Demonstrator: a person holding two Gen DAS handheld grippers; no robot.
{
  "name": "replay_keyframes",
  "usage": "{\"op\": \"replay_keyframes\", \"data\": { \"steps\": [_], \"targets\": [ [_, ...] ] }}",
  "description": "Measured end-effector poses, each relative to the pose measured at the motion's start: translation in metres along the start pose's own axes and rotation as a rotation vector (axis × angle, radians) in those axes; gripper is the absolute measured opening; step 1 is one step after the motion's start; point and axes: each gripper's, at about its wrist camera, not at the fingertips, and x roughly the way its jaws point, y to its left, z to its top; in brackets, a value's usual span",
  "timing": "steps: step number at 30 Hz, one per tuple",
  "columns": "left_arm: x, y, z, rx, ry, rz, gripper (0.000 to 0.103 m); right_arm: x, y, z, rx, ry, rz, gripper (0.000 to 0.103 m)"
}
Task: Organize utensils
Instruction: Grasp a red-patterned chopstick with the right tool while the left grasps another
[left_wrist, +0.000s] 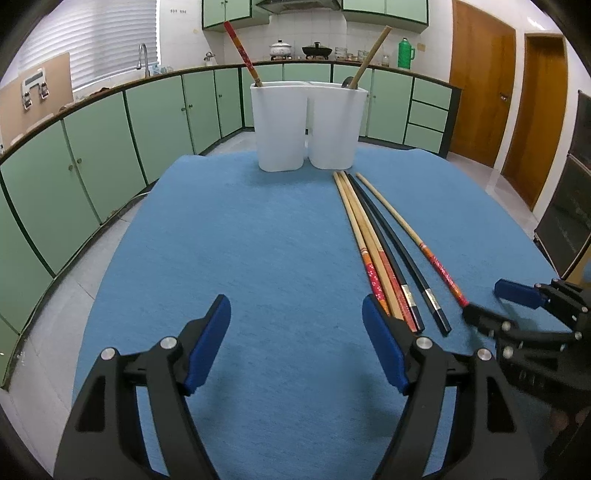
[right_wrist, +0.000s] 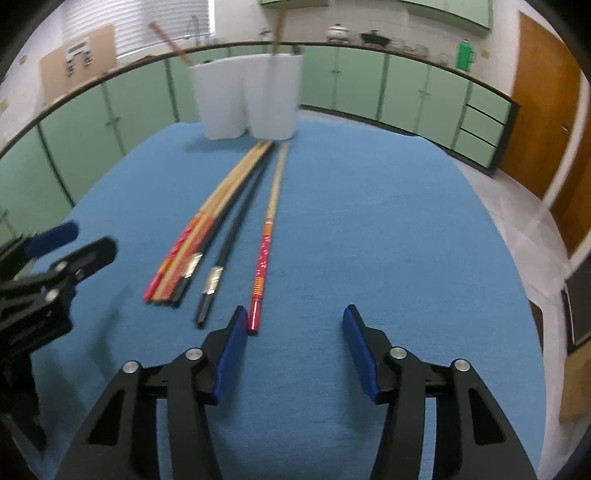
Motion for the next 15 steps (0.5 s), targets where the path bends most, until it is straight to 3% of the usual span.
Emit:
{"op": "replay_keyframes", "data": {
  "steps": [4,7,9,10,15],
  "targets": [
    [0.001,-0.003,-0.001,-0.003,0.008,-0.014,0.072,0.001,-0.003,0.000,0.003,0.002,0.035,0.050],
    [0.001,-0.007,-0.003,-0.003,0.016,-0.037,0.072,0.003,0.005,0.001,-0.033,0.002,0.055,0.031],
    [0.002,-0.012,-0.005,0.008,0.025,-0.049,0.072,0.005,0.009,0.003,-0.052,0.000,0.066,0.012],
    [0.003,-0.015,-0.005,0.016,0.030,-0.055,0.072,0.005,0.010,0.004,-0.058,0.001,0.073,0.008],
    [0.011,-0.028,-0.006,0.068,0.072,-0.042,0.072,0.004,0.006,0.003,-0.040,-0.002,0.091,0.006]
  ]
}}
